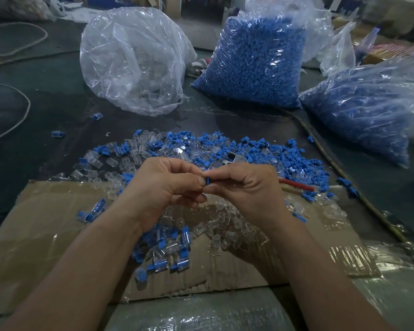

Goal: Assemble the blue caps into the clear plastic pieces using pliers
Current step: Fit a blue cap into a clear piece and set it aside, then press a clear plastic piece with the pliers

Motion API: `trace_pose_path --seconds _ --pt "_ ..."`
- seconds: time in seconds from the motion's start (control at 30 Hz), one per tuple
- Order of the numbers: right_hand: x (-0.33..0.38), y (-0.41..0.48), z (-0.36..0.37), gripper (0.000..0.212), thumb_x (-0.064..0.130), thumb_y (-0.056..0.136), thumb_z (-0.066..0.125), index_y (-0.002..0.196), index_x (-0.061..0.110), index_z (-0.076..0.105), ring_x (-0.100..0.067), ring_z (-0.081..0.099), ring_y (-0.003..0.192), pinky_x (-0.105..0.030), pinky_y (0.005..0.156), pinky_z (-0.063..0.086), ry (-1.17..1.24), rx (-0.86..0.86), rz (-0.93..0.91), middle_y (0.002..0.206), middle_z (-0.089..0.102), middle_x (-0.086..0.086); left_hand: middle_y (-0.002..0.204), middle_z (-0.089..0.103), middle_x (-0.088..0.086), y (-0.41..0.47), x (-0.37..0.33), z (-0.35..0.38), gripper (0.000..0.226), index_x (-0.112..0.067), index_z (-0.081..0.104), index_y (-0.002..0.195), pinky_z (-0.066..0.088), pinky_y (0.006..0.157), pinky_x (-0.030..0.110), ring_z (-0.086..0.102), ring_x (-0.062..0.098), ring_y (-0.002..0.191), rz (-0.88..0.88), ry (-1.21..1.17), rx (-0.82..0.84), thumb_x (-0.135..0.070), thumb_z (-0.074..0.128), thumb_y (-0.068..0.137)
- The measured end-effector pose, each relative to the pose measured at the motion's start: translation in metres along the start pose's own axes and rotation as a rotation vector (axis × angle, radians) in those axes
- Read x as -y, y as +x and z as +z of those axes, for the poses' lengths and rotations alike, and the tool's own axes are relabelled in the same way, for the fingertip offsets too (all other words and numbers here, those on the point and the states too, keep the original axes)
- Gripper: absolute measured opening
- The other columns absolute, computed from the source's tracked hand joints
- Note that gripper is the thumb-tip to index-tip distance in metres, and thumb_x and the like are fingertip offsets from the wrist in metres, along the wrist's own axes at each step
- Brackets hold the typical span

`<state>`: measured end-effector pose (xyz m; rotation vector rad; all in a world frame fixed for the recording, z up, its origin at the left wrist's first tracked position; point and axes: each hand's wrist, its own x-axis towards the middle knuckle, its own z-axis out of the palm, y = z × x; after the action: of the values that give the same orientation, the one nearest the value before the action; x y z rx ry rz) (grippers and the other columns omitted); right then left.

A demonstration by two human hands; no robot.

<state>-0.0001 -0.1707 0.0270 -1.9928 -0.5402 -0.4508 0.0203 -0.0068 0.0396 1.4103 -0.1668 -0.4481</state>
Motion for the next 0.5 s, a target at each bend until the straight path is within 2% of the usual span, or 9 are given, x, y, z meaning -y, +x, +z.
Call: trace_pose_path --seconds 0.13,0.23,0.3,0.37,0.4,0.47,0.5 --pt "-0.002 0.0 0.001 0.036 0.01 0.068 0.072 0.103 0.009 0.061 0.002 0.064 0.077 -0.013 0.069 0.051 -0.03 -0.002 -0.023 0.083 0.065 0.007 0.058 0.066 0.012 0.0 0.0 0.0 0.007 -0.01 0.069 0.054 0.049 0.043 0.02 0.063 0.018 0.047 -0.001 -0.003 -0.005 -0.004 0.067 0.054" --pt "0.001 -0.001 0.0 0.037 0.015 0.068 0.074 0.103 0.013 0.062 0.004 0.063 0.078 -0.011 0.07 0.05 -0.052 0.04 0.012 0.084 0.065 0.012 0.058 0.066 0.012 0.0 0.0 0.0 0.02 -0.01 0.068 0.055 0.05 0.043 0.02 0.063 0.018 0.047 0.002 0.009 -0.017 0.007 0.065 0.066" --pt "0.006 0.0 -0.006 0.038 0.035 0.066 0.072 0.102 0.025 0.063 0.008 0.062 0.081 -0.007 0.07 0.048 -0.058 0.067 0.121 0.082 0.061 0.024 0.058 0.066 0.012 0.0 0.0 0.001 0.024 -0.01 0.068 0.055 0.05 0.044 0.02 0.063 0.018 0.048 0.015 0.009 -0.031 0.007 0.064 0.07" --pt "0.007 0.003 -0.019 0.048 0.058 0.056 0.063 0.101 0.04 0.059 0.016 0.057 0.085 -0.005 0.07 0.046 -0.128 0.039 0.295 0.082 0.057 0.032 0.057 0.065 0.01 0.0 0.001 0.001 0.024 -0.011 0.068 0.053 0.051 0.045 0.021 0.063 0.017 0.049 0.028 0.001 -0.056 0.006 0.065 0.07" --pt "0.004 0.004 -0.028 0.054 0.063 0.053 0.06 0.102 0.039 0.059 0.019 0.054 0.085 -0.005 0.068 0.044 -0.212 0.02 0.366 0.086 0.057 0.032 0.057 0.065 0.009 0.001 0.001 0.0 0.022 -0.011 0.067 0.053 0.051 0.045 0.021 0.063 0.017 0.05 0.031 -0.008 -0.067 0.005 0.066 0.068" --pt "-0.005 0.006 -0.048 0.06 0.056 0.061 0.066 0.116 0.034 0.057 0.017 0.049 0.086 -0.005 0.073 0.034 -0.394 0.027 0.482 0.105 0.058 0.024 0.056 0.065 0.009 0.002 0.001 -0.001 0.014 -0.011 0.067 0.054 0.051 0.045 0.021 0.063 0.017 0.05 0.031 -0.025 -0.08 0.0 0.067 0.062" --pt "-0.01 0.005 -0.057 0.064 0.05 0.065 0.07 0.123 0.029 0.053 0.011 0.048 0.092 -0.01 0.078 0.034 -0.464 0.056 0.553 0.116 0.056 0.016 0.056 0.065 0.009 0.002 0.001 -0.002 0.01 -0.01 0.066 0.055 0.051 0.045 0.021 0.063 0.017 0.05 0.032 -0.03 -0.084 -0.002 0.068 0.06"
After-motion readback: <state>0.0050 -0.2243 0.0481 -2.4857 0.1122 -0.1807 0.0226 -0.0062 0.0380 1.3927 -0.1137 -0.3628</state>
